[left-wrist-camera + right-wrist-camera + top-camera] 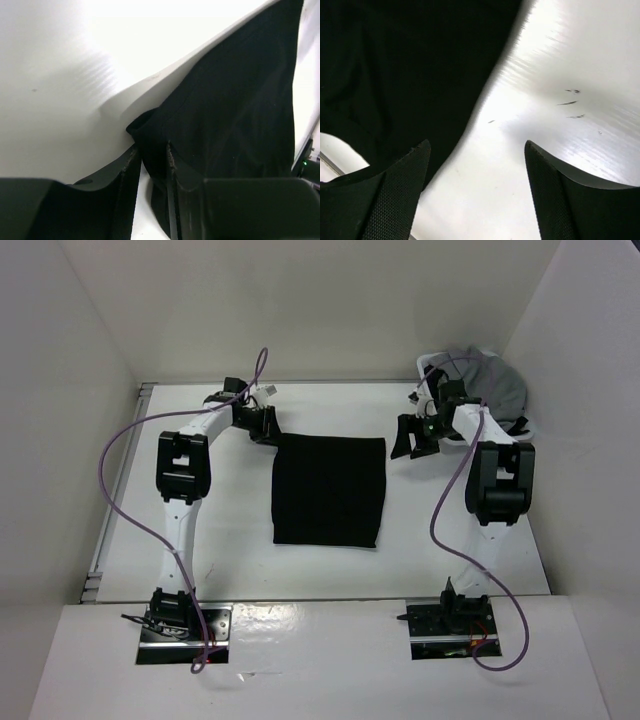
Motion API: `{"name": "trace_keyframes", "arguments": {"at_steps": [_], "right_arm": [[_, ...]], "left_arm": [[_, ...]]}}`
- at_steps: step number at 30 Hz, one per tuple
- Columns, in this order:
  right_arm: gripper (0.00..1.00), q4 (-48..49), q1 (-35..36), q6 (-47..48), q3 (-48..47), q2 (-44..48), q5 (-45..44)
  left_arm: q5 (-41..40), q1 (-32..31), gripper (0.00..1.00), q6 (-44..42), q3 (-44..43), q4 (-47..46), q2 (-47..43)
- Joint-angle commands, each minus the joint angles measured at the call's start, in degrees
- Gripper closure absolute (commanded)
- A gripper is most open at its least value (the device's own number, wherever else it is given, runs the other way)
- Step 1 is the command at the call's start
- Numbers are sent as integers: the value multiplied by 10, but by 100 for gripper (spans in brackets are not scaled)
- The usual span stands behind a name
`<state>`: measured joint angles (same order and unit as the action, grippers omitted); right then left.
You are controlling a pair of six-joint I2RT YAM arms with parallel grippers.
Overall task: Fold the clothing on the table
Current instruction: Flatten the skirt out, then fold the skirt
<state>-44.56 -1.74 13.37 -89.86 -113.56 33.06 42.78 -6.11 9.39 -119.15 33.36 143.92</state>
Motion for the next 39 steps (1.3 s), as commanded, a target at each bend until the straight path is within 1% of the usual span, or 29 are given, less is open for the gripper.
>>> {"name": "trace_keyframes", "arguments": {"at_steps": [1,5,10,16,19,29,33,39], "right_arm": [[20,11,-10,3,-19,-45,37],[23,11,-10,3,-57,-91,57],[23,25,-10,-8,-99,-133,63],[24,35,-10,-24,-175,-186,68],[27,40,-10,-29,-188,-207,68],[28,40,16,-29,-230,-253,74],[31,40,28,-29,-252,-268,74],[45,34,33,-29,-271,-292,74]], "left_arm": [[-1,-1,66,-17,38,16,-11],[-1,4,66,-24,47,11,-27],[-1,9,66,-35,47,11,-40],[-13,9,66,-42,53,16,-50],[-18,9,66,-47,59,16,-56],[-29,9,67,-53,59,21,-61],[-34,9,67,-53,59,21,-61],[-34,14,67,-53,59,21,-61]]}}
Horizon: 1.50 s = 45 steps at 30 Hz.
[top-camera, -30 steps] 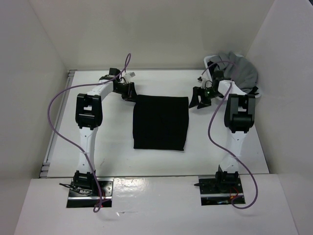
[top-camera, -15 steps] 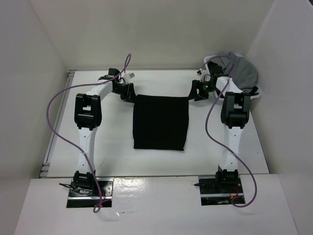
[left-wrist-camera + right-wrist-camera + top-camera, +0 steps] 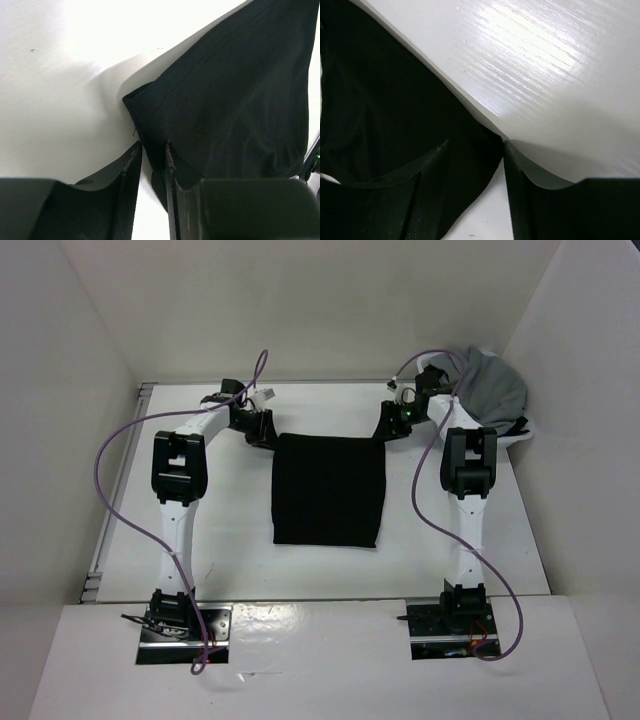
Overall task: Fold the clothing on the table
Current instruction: Fold the skirt
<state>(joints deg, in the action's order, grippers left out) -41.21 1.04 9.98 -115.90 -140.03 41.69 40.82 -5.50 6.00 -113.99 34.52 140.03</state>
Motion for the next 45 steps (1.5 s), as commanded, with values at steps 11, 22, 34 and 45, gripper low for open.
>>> {"name": "trace_keyframes", "arguments": {"at_steps": [11,22,34,45], "right_arm": [[70,-4,5,10,-11,-32,-18],[80,-10,5,15,-16,-32,-28],[80,-10,5,15,-16,-32,-28],[80,-10,5,21,-16,-27,-28]], "left_arm": [[-14,8,69,-24,-75,35,17],[3,8,69,-19,-148,62,61],[-14,8,69,-6,-158,74,73],[-2,-7,69,-6,-208,90,111]]}}
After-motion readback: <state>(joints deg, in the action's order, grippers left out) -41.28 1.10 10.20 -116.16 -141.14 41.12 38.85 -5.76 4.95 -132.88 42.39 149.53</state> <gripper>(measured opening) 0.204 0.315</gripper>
